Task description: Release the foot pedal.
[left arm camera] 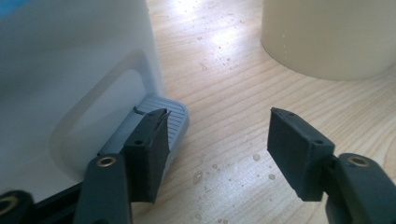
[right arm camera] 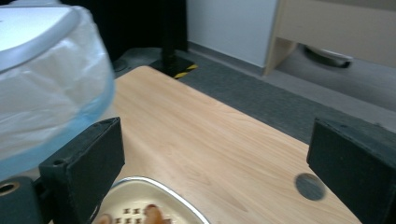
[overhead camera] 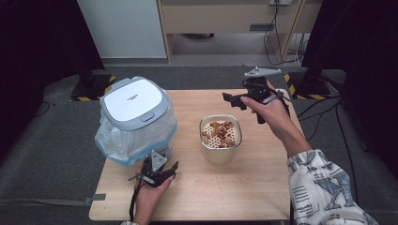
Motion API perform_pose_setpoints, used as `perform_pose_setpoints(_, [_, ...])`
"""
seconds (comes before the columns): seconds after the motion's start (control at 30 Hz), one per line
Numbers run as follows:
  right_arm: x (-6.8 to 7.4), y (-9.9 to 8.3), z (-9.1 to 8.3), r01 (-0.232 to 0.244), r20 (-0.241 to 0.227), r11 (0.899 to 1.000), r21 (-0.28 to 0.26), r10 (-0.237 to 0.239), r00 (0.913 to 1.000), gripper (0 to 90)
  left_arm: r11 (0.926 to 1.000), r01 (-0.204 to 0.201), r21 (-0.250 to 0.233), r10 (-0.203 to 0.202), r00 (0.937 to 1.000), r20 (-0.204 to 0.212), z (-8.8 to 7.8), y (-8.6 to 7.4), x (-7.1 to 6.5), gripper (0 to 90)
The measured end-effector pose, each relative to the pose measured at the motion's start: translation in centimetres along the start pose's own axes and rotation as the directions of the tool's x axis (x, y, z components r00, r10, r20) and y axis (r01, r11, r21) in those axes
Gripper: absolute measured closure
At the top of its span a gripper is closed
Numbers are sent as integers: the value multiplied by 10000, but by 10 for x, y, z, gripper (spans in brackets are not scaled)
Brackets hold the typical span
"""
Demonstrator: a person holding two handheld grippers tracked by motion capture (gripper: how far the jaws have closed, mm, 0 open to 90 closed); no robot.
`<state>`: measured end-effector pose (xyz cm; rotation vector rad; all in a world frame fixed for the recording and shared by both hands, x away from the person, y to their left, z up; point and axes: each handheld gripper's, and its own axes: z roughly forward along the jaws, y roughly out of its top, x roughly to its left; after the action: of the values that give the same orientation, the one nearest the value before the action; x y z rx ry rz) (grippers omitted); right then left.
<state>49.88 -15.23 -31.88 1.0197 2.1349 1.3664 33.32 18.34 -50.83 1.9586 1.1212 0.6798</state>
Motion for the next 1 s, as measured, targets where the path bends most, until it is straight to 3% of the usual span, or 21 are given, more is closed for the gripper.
perform_pose_setpoints(0.27, [-19, -17, -11, -597, 1064, 9975, -382, 634, 9923, 45, 9999, -96, 100, 94, 9998, 161, 2, 0, -2, 317])
perform_pose_setpoints(1.0, [-54, -62, -31, -1476, 2163, 9873, -582, 1569, 9636, 49, 9993, -258, 254, 252, 9993, 268, 5, -1, -1, 267])
